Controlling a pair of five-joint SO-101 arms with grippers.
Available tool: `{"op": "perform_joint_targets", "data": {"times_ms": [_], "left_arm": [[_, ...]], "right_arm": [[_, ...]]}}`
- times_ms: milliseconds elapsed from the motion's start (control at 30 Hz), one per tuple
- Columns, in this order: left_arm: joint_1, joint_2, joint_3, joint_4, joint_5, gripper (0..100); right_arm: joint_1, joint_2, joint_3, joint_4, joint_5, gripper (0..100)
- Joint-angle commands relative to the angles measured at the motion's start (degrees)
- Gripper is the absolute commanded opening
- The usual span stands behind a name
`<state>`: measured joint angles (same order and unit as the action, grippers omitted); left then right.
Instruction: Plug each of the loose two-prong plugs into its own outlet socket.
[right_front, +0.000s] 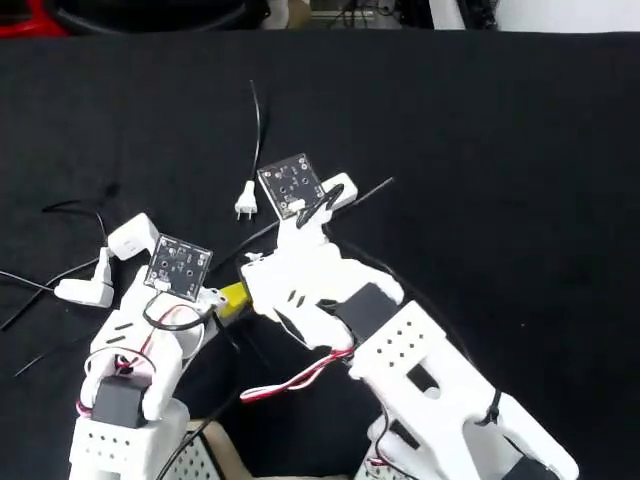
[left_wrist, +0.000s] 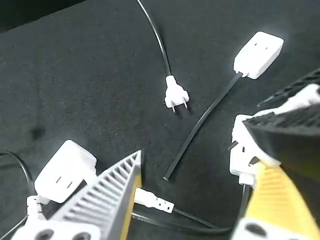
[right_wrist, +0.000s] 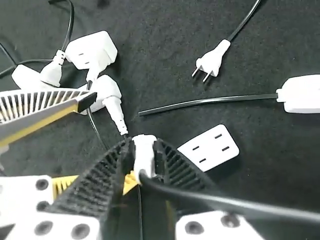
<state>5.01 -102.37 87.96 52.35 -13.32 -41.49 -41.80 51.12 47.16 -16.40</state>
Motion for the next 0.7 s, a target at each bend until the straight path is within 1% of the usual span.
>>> {"op": "perform_joint_targets", "data": {"times_ms": [0,100,200,300,367,433,533,667], "left_arm": [[-0.92,-0.35,-0.40,-1.67,0.00,34],[-0.92,-0.26,-0.84,-0.26,-0.09,34],[-0.92,-0.26,-1.80,2.37,-0.09,34],[-0.92,-0.26,-2.24,5.01,-0.18,34],[-1.54,-0.26,-2.24,6.86,-2.55,34],[-1.71,-0.26,-2.15,10.02,-5.45,34],[-4.18,-0.26,-1.71,13.45,-8.09,34],[-10.33,-0.26,-0.92,13.89,-8.44,34]], "right_arm": [[-0.62,-0.40,-2.86,0.79,3.43,1.2],[0.70,-0.40,-2.95,0.79,6.68,1.2],[4.31,0.48,-5.05,1.49,11.16,1.2],[6.07,5.32,-8.84,3.96,16.62,1.2],[6.07,10.42,-10.95,5.19,22.15,1.2],[6.24,15.96,-12.79,5.54,26.02,1.1],[6.24,22.73,-14.81,5.27,30.15,1.1],[6.33,27.12,-15.87,5.19,33.32,1.1]]}}
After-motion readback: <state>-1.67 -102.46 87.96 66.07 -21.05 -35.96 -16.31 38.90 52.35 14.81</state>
